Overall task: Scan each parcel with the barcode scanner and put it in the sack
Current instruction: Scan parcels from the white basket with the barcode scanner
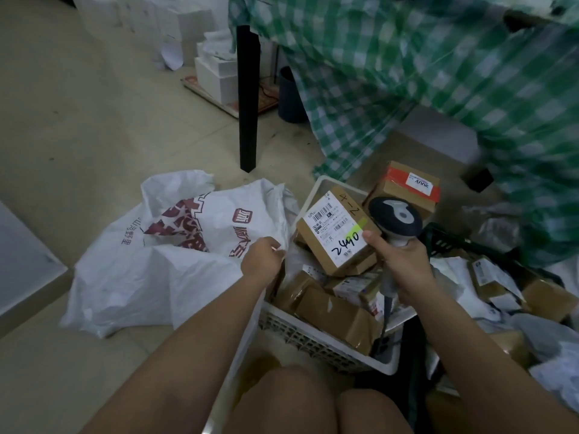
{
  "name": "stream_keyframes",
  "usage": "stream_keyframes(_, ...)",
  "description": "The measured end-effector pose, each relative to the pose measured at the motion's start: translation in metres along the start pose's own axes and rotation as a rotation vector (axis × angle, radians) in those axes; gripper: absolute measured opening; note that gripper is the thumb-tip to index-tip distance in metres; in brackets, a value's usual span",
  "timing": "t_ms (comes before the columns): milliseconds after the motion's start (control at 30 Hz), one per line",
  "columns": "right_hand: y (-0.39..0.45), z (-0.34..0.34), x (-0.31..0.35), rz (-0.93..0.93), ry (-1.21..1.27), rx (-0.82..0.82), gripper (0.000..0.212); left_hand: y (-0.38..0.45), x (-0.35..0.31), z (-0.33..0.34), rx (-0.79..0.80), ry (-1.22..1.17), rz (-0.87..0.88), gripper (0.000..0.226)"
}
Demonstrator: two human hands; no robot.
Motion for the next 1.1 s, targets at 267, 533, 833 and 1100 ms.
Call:
stream_keyframes(267,-0.003,0.030,0.045,-0.064,-0.118,0.113,0.018,-0.004,0.006,-0.123,-0.229,-0.508,-0.043,0.012)
stream_keyframes(533,0.005,0.113,0.063,0.082,-0.285,0.262,0.035,0.012,0.019,-0.218,-0.269,-0.706,-0.053,0.015)
stream_keyframes(833,0.034,0.212,0.037,0.144,-0.447,0.490,0.043,0.027,0.031,-0.222,-0.202,-0.696,-0.046,0.011)
stream_keyframes(1100,0.035,0.140,0.002,-0.009,-0.867,0.485,0.021,0.024,0.019,-0.186,-0.176,-0.663,-0.069,0.021)
Point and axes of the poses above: each hand's wrist, its own y-axis towards the middle knuckle, its own z-axis out of the palm, x = y × z, the point moved 4 cm from there along y, towards the middle knuckle, and after that the axes turned 1 degree about x, right-handed, at the moved point
